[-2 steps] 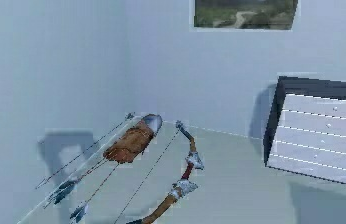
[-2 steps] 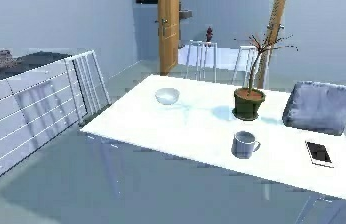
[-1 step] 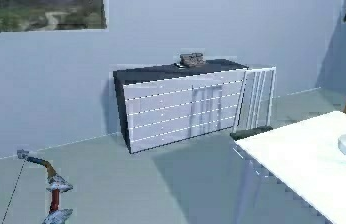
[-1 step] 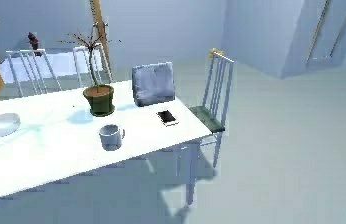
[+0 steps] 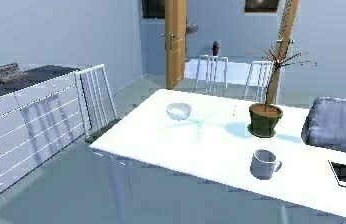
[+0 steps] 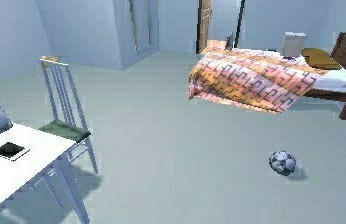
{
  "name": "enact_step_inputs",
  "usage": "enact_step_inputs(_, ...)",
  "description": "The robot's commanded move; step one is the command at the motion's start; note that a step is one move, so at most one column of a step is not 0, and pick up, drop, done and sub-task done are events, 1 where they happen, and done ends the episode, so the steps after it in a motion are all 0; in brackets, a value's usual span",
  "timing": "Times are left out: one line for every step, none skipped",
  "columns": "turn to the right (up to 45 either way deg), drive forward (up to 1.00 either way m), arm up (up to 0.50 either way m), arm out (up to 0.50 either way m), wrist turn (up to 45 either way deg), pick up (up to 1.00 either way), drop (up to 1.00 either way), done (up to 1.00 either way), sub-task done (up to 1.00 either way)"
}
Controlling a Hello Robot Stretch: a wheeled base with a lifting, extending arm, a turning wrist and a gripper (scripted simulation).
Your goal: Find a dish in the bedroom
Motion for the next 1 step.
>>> enact_step_inputs(0.0, 0.0, 0.0, 0.0, 0.0, 0.0, 0.0, 1.0, 0.0)
